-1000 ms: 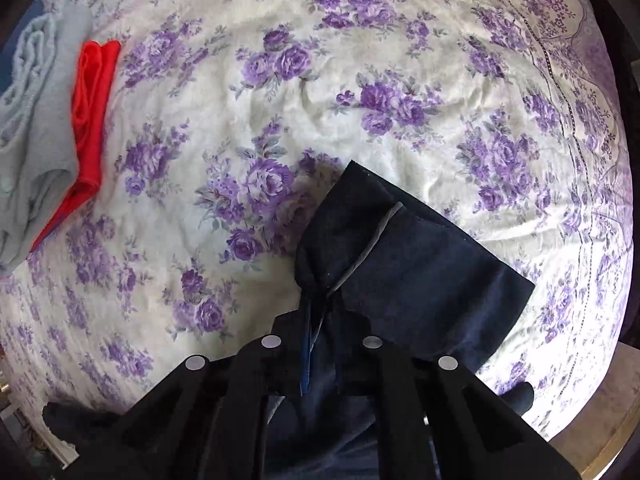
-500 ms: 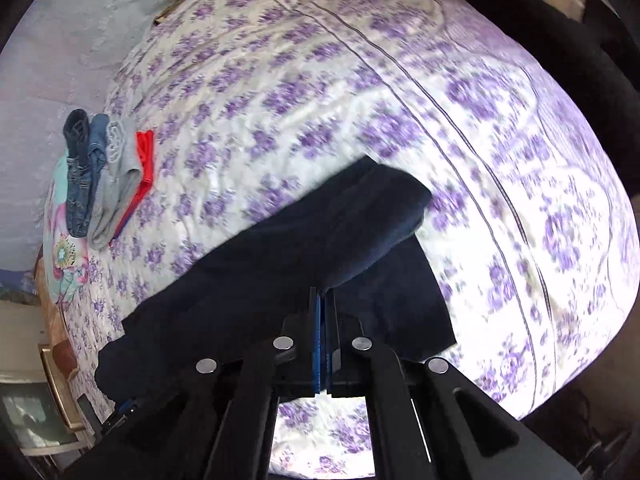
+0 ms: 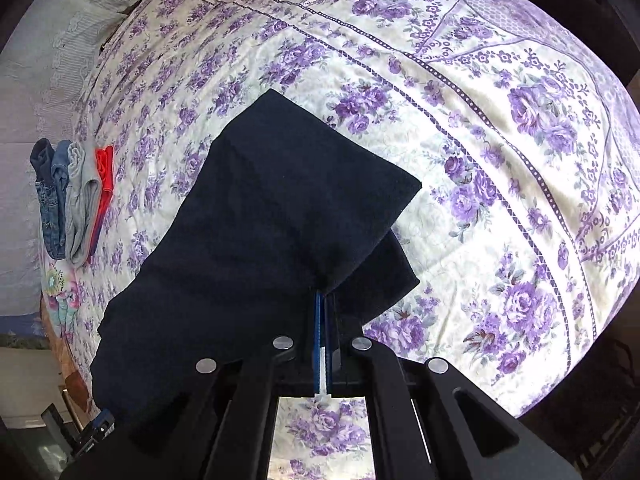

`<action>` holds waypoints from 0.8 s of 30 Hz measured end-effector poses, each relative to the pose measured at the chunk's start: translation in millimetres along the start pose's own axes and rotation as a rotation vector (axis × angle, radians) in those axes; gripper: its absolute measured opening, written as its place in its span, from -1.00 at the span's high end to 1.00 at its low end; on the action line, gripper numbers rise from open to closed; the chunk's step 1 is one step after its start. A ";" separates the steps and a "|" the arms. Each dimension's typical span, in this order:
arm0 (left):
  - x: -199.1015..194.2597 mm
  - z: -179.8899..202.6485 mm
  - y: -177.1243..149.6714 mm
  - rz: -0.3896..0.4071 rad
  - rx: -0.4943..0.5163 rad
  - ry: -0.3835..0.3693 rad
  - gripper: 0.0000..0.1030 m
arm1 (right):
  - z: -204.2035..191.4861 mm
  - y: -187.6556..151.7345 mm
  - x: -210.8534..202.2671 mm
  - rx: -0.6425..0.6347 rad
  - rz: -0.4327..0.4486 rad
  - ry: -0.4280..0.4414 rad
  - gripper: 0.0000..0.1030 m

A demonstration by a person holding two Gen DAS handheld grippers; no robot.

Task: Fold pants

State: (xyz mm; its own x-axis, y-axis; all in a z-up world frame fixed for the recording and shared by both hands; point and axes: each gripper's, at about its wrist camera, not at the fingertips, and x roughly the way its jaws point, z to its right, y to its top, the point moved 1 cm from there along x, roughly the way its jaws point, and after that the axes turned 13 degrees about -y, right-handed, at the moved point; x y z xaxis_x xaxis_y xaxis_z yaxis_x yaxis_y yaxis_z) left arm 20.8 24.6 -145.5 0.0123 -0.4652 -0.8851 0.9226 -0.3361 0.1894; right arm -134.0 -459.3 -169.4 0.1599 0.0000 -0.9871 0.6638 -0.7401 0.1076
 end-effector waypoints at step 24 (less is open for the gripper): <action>96.4 -5.1 8.0 -0.101 -0.077 -0.025 -0.09 | -435.1 -79.8 17.7 -1.274 0.054 0.226 0.09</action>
State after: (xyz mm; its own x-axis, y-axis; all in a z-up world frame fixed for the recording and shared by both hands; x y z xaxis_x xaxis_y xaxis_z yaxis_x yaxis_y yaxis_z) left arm 31.4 -18.7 -231.4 -0.0911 -0.4525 -0.8871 0.9456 -0.3186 0.0654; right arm 133.7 -107.7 -143.9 0.2446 0.1953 -0.9497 0.8566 0.4155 0.3061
